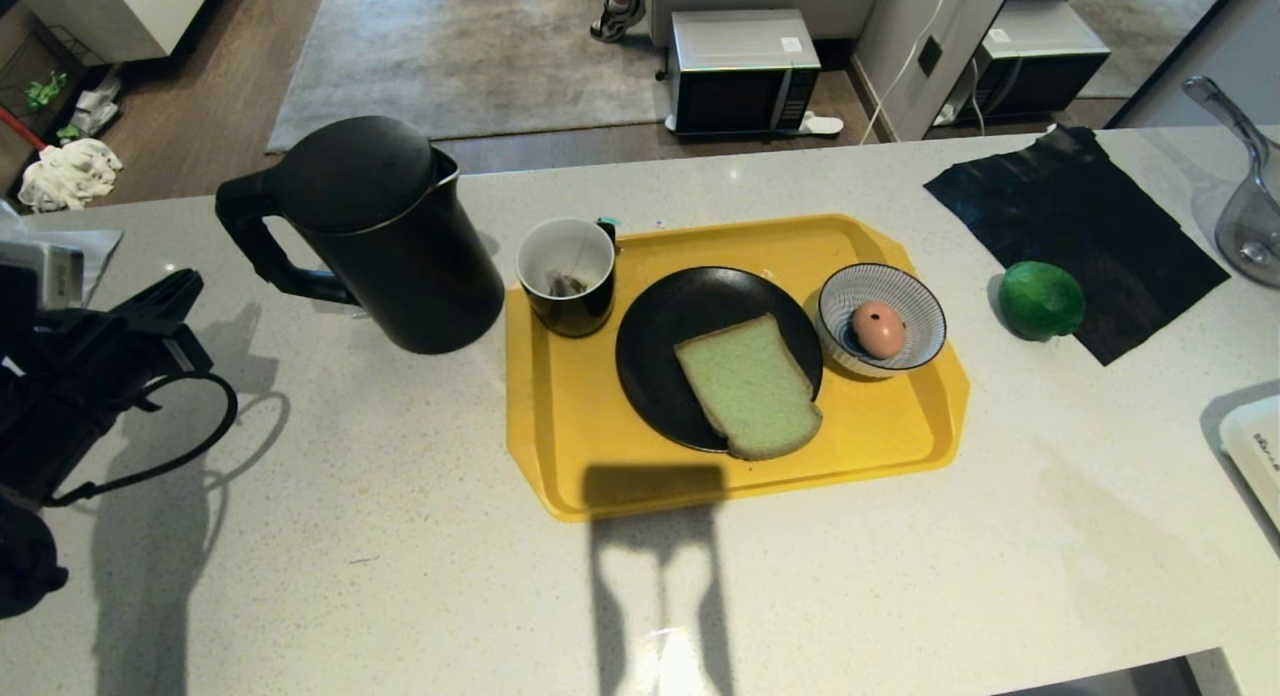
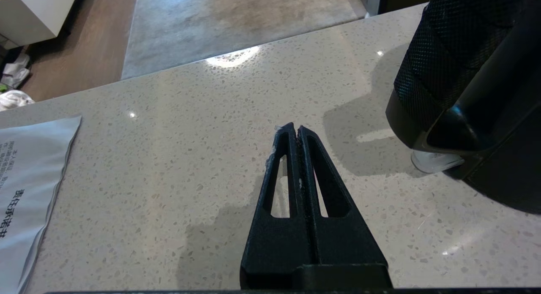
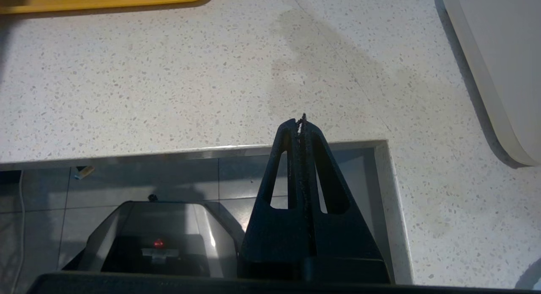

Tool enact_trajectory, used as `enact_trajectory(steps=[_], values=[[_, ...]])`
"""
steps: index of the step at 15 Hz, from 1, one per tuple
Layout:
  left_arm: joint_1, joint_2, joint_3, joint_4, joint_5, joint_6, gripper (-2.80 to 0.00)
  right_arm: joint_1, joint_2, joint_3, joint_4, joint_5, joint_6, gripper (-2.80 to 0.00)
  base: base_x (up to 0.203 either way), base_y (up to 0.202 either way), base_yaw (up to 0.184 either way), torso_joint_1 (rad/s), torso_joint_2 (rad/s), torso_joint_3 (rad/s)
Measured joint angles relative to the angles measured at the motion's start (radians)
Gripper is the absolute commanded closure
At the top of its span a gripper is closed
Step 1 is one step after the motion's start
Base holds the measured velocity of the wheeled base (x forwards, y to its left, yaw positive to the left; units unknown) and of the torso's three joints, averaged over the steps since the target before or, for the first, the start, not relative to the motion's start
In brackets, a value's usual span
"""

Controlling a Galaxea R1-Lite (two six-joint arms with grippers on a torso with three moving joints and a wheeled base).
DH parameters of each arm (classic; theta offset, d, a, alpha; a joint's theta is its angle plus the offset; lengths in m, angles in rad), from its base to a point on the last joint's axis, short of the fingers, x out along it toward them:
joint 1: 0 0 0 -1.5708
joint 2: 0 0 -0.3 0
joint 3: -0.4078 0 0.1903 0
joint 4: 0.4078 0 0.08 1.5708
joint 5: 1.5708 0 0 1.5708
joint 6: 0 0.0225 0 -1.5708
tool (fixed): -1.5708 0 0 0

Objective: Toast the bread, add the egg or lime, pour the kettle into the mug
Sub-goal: Pick up the kettle

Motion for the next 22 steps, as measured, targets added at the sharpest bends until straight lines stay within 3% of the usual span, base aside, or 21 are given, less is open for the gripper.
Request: enact_trajectory(steps=[11,15,22], values=[[-0.021,0.053,-0.142,0.000,0.041,-0.080,0.00,0.000,0.000,0.000,0.000,0.001,0.000,0.00,0.000,0.000,0.000,0.000,0.00,0.000],[-0.045,0.083,-0.197,0.000,0.042,-0.081,0.00,0.000,0.000,0.000,0.000,0.000,0.000,0.00,0.000,0.000,0.000,0.000,0.00,0.000],[-0.085,0.128,-0.300,0.000,0.106,-0.080,0.00,0.000,0.000,0.000,0.000,0.001,0.000,0.00,0.000,0.000,0.000,0.000,0.00,0.000]])
